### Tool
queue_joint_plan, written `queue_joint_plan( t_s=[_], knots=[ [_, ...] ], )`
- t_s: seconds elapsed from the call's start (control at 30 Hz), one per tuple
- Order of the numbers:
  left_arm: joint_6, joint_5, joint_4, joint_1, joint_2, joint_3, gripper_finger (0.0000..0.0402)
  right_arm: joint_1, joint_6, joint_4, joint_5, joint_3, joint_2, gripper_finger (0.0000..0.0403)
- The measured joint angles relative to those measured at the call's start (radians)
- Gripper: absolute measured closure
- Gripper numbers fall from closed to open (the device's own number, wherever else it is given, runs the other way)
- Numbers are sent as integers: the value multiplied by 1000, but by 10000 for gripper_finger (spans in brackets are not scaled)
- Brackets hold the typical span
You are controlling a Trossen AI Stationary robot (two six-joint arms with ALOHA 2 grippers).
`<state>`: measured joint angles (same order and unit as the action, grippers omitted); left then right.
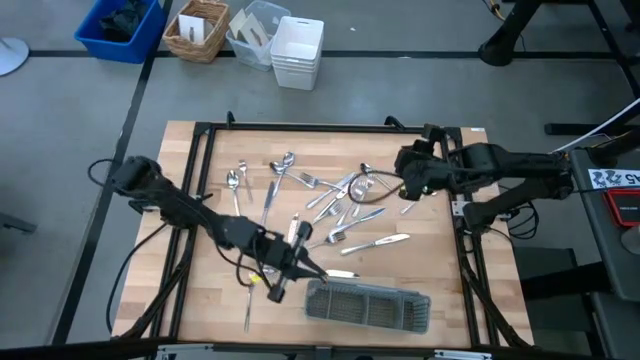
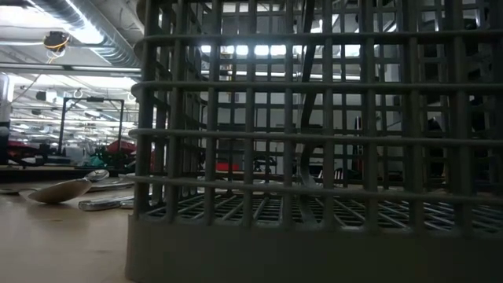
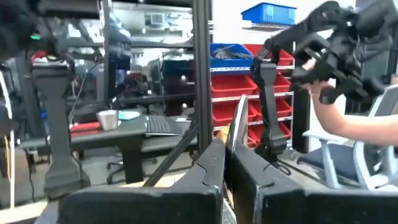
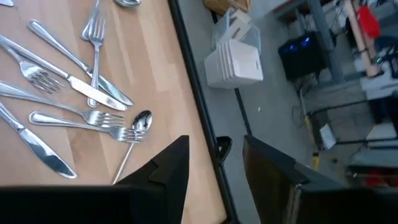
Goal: Sort silverware
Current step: Put the spoon into the gray silverware rack
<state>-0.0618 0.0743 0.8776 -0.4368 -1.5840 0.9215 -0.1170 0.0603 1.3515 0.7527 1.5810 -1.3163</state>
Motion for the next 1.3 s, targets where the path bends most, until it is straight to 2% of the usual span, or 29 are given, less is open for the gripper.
queue_joint_plan(
  t_s=[0.13,0.5,0.8,1.2,1.3],
  knots=[
    [-22,1,108,-16,-93,0,400,45,15,-5,-42,0,-1,253],
    [-100,1,95,-28,-213,0,400,59,21,-13,-100,0,-1,253],
    [-132,1,4,-47,-221,0,382,59,21,-17,-136,0,-2,253],
    [-149,1,-88,-67,-222,0,380,59,21,-18,-147,0,-2,253],
    [-145,1,-91,-73,-222,0,370,59,20,-17,-190,-1,-2,253]
  ],
)
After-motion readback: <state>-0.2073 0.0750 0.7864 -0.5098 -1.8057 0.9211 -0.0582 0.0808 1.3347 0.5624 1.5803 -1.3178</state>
